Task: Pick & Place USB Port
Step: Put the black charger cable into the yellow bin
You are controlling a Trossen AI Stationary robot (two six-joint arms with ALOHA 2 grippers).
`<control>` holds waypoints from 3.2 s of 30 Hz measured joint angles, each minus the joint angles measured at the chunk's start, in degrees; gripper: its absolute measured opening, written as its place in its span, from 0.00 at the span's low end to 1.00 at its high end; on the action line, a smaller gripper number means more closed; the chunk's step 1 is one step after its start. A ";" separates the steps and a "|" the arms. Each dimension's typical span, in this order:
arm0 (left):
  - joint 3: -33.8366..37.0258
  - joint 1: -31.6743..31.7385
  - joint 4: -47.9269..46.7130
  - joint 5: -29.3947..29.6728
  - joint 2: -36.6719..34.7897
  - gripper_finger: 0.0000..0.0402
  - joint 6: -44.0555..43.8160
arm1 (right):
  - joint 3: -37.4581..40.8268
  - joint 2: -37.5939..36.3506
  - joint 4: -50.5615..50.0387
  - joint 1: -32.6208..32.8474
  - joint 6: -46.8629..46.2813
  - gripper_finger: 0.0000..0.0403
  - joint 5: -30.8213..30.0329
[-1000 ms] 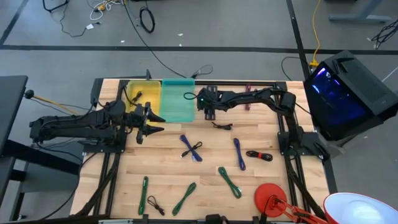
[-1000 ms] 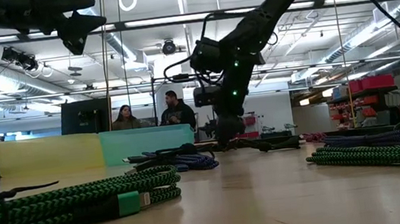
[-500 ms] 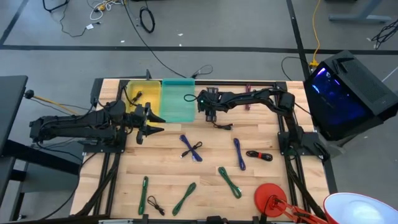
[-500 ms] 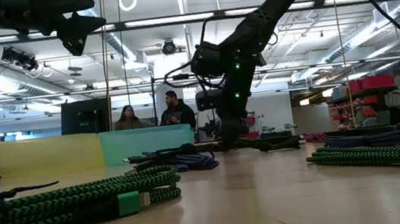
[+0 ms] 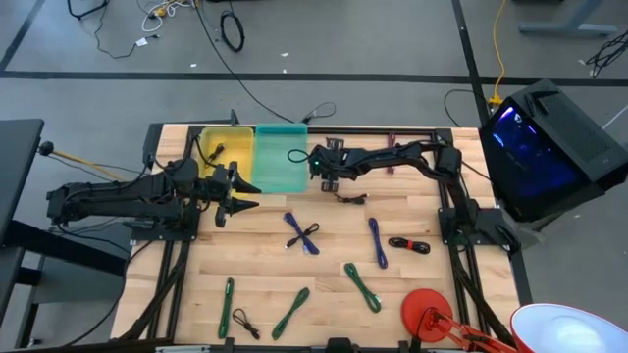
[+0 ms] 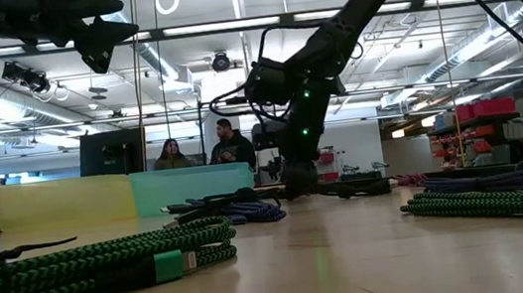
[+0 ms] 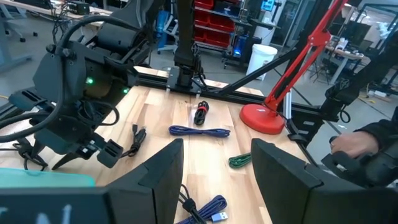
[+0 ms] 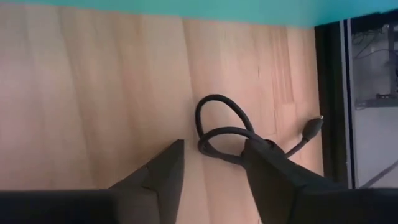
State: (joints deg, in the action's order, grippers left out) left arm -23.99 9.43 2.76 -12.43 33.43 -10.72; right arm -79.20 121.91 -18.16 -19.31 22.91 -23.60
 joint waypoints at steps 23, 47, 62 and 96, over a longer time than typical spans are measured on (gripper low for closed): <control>0.00 -0.02 -1.44 0.22 -0.01 0.48 1.22 | -0.13 -0.12 -1.18 -0.32 -5.16 0.00 5.20; -0.02 -0.02 -3.99 5.13 0.00 0.48 -0.94 | -10.13 -21.13 -15.65 4.16 -10.56 0.00 0.07; -0.09 -0.02 13.20 8.59 5.36 0.48 -2.74 | -10.21 -29.21 -1.55 23.25 -9.09 0.00 9.42; -0.04 0.14 44.11 -3.42 17.25 0.48 -15.27 | 5.62 -25.94 38.86 33.59 12.51 0.00 -2.47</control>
State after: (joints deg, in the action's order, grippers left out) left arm -24.03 9.57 46.88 -15.85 50.68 -25.99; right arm -73.58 95.96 20.70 14.28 35.42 -26.07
